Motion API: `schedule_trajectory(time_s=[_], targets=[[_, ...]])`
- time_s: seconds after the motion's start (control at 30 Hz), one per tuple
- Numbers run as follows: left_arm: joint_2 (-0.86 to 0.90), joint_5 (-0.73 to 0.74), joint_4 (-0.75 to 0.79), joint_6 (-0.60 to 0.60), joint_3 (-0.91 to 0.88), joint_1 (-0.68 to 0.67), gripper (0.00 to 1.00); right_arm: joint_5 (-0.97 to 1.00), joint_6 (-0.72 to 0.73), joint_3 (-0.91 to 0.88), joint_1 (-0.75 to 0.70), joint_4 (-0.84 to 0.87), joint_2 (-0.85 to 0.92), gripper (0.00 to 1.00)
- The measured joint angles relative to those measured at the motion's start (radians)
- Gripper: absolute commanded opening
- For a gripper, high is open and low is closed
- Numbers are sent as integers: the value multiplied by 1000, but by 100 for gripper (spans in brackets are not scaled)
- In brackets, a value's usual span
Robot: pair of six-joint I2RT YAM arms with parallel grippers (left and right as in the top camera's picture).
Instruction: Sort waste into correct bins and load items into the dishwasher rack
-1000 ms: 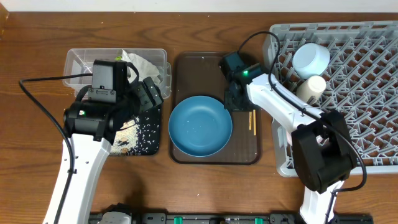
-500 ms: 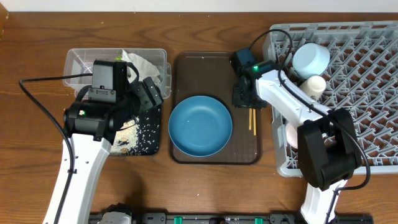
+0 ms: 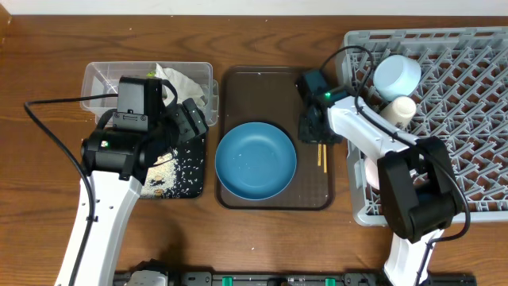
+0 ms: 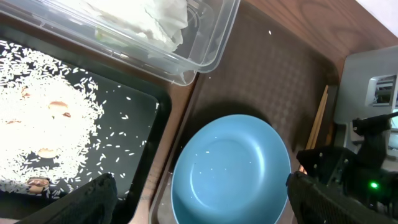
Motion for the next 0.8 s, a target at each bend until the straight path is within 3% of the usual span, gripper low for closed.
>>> schedule_trajectory(time_s=[0.3, 0.73, 0.8], targets=[[0, 0, 0, 0, 0, 0, 90, -14, -1, -45, -2, 80, -2, 26], [0, 0, 0, 0, 0, 0, 90, 6, -27, -46, -3, 70, -2, 1], [0, 0, 0, 0, 0, 0, 90, 5, -27, -46, -3, 69, -2, 1]])
